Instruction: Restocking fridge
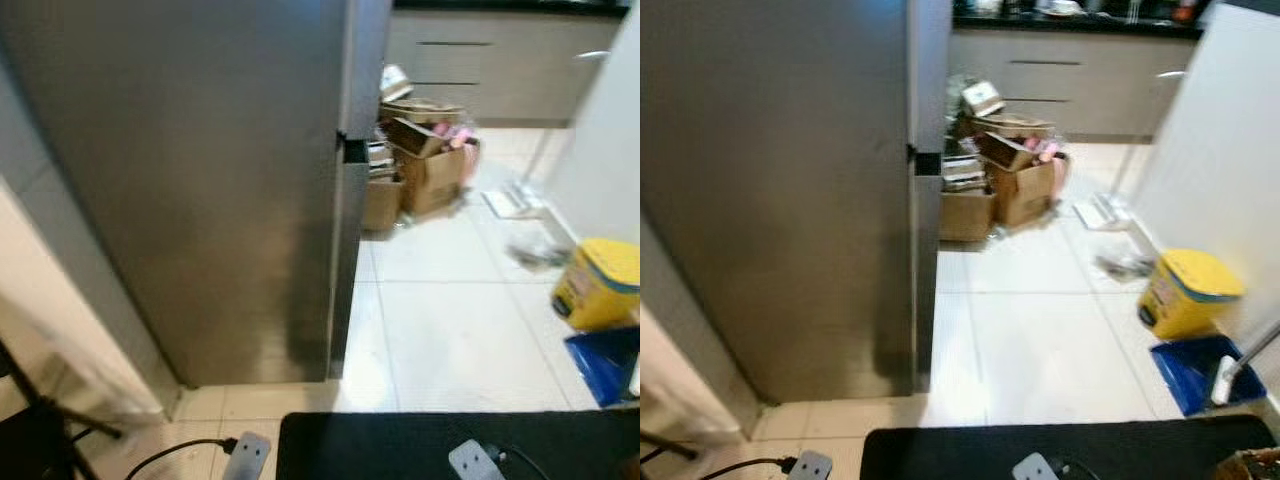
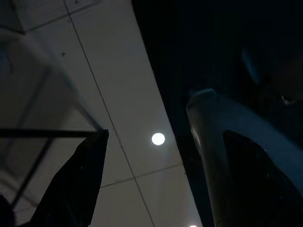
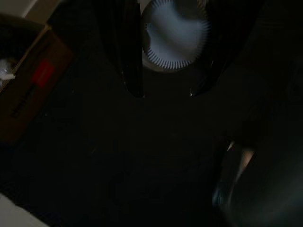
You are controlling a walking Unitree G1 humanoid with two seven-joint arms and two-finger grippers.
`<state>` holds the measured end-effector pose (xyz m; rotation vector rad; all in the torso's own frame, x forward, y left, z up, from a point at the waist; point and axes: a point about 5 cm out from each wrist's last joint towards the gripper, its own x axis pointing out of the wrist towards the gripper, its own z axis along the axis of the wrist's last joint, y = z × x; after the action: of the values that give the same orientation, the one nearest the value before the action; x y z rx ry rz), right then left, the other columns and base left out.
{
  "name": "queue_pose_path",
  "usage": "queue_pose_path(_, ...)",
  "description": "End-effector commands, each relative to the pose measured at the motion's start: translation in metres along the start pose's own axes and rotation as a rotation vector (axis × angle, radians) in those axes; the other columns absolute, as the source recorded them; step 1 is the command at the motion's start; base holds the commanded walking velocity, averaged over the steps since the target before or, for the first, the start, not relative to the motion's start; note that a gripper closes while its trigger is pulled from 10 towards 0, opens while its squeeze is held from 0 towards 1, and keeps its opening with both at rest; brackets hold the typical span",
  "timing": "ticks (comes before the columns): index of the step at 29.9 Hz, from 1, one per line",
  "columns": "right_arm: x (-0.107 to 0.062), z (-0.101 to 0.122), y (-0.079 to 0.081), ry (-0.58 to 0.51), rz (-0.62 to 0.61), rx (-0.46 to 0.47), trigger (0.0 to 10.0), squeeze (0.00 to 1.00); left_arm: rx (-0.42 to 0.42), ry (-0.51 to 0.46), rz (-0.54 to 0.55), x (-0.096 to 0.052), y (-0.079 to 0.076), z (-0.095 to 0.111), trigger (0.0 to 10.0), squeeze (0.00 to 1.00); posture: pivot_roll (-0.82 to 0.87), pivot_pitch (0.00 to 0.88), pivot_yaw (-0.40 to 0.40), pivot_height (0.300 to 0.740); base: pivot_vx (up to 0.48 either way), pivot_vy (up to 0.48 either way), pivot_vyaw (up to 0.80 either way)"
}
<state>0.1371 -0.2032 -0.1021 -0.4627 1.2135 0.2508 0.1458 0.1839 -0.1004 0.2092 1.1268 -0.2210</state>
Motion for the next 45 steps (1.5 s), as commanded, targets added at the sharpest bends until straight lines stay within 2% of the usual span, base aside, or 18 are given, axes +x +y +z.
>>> queue_pose_path(1,-0.0003,0.0047,-0.0058,-0.015,-0.016,-0.002,10.0,0.00,0.007,0.023,0.000,-0.0009,0.0010,-0.0067,10.0,0.00,-0.07,0.000,-0.006,0.740,0.277,0.000,0.00)
queue_pose_path(8,-0.0003,0.0020,-0.0048,-0.011,-0.013,-0.006,10.0,0.00,-0.002,0.030,0.001,-0.0012,-0.0004,-0.0102,10.0,0.00,-0.07,0.000,-0.006,0.740,0.271,0.000,0.00)
queue_pose_path(13,-0.0004,0.0008,-0.0044,-0.011,-0.009,-0.003,10.0,0.00,-0.038,0.024,0.004,-0.0013,-0.0012,-0.0112,10.0,0.00,-0.07,0.000,-0.007,0.740,0.000,0.000,0.00)
queue_pose_path(20,-0.0005,0.0002,-0.0050,-0.010,-0.008,0.000,10.0,0.00,-0.038,0.024,-0.004,-0.0012,-0.0021,-0.0114,10.0,0.00,-0.07,0.000,-0.007,0.740,0.000,0.000,0.00)
queue_pose_path(30,-0.0005,0.0008,-0.0056,-0.012,-0.005,0.005,10.0,0.00,-0.058,0.032,-0.008,-0.0012,-0.0035,-0.0128,10.0,0.00,-0.07,0.000,-0.007,0.740,0.000,-0.425,0.00)
queue_pose_path(38,-0.0005,0.0022,-0.0038,-0.027,0.027,0.046,10.0,0.00,-0.062,0.033,-0.009,-0.0012,-0.0039,-0.0131,10.0,0.00,-0.07,0.000,-0.005,0.740,0.000,-0.456,0.00)
queue_pose_path(45,-0.0006,0.0027,-0.0037,-0.027,0.040,0.064,10.0,0.00,-0.062,0.036,-0.011,-0.0012,-0.0044,-0.0137,10.0,0.00,-0.07,0.000,-0.005,0.740,0.000,-0.455,0.77)
